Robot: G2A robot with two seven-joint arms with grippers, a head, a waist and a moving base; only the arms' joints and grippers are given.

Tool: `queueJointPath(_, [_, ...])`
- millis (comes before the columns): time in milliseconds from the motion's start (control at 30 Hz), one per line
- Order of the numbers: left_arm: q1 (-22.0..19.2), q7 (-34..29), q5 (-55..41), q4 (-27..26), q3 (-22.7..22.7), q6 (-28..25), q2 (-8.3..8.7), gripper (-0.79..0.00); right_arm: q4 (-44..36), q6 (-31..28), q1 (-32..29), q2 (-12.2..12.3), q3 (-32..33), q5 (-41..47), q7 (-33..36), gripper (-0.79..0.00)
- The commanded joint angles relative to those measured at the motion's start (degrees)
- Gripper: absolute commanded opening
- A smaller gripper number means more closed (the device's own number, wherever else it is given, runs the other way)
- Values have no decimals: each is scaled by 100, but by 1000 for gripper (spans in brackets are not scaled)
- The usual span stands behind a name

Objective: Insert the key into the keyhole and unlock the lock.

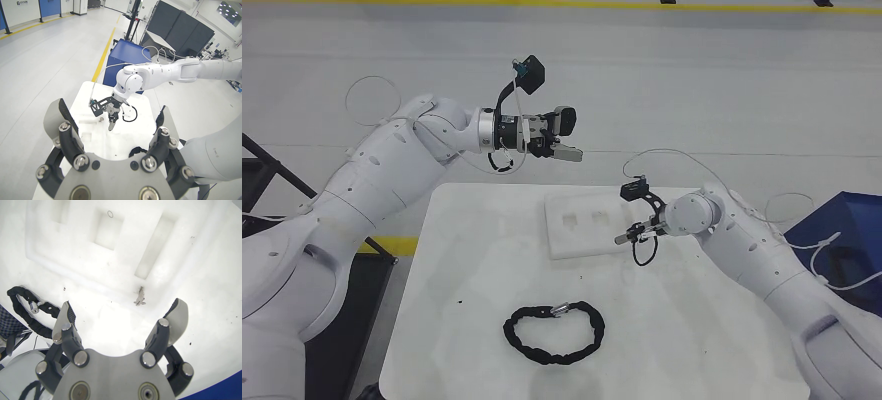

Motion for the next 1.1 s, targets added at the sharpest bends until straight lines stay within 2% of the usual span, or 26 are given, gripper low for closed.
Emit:
queueJointPath(0, [0,-8,-5,0,0,0,0,0,40,1,2,-30,-15,-37,5,-31])
queueJointPath(33, [0,-8,-5,0,0,0,0,0,67,1,-2,-47,-15,-41,-3,-86])
queueJointPath(100, [0,-8,-5,0,0,0,0,0,145,15,-7,-76,-8,-39,-17,-277])
queueJointPath(133, [0,-8,-5,0,0,0,0,0,183,16,-9,-91,0,-30,-26,-292])
queueJointPath(167, [0,-8,-5,0,0,0,0,0,219,19,-7,-104,9,-26,-40,-345])
queueJointPath(233, [0,-8,-5,0,0,0,0,0,282,47,0,-131,17,-53,-64,-342])
queueJointPath(333, [0,-8,-5,0,0,0,0,0,368,101,11,-168,33,-112,-126,-292])
queueJointPath(400, [0,-8,-5,0,0,0,0,0,431,163,11,-193,47,-143,-174,-403])
queueJointPath(600, [0,-8,-5,0,0,0,0,0,562,231,5,-268,77,-181,-205,-526])
queueJointPath(1067, [0,-8,-5,0,0,0,0,0,720,581,-1,-437,74,-469,-142,-585])
